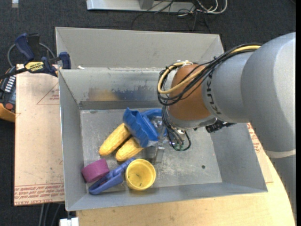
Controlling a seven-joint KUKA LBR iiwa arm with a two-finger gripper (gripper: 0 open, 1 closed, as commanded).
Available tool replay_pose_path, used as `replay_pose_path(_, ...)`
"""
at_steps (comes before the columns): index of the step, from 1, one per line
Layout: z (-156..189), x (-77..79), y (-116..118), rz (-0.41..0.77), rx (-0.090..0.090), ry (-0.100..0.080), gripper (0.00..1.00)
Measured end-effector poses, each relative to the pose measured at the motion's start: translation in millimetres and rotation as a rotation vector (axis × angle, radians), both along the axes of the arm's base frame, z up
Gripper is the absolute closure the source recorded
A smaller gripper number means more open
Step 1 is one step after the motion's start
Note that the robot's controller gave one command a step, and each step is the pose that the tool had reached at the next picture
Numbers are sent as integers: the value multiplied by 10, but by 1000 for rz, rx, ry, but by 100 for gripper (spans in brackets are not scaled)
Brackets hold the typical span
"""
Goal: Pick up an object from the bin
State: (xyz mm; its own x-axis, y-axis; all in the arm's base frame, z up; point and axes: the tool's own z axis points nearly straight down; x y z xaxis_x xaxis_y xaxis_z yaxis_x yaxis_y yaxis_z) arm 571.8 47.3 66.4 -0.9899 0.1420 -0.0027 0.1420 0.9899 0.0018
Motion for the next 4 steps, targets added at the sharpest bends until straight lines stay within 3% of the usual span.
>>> replay_pose_path(1, 43, -207, 427, 56, 1, 1, 0)
replay_pose_path(2, 42, -156, 812, 140, 1, -4, 100)
replay_pose_path(3, 42, -156, 812, 141, 1, -4, 100)
replay_pose_path(4, 41, -176, 981, 130, 1, -8, 100)
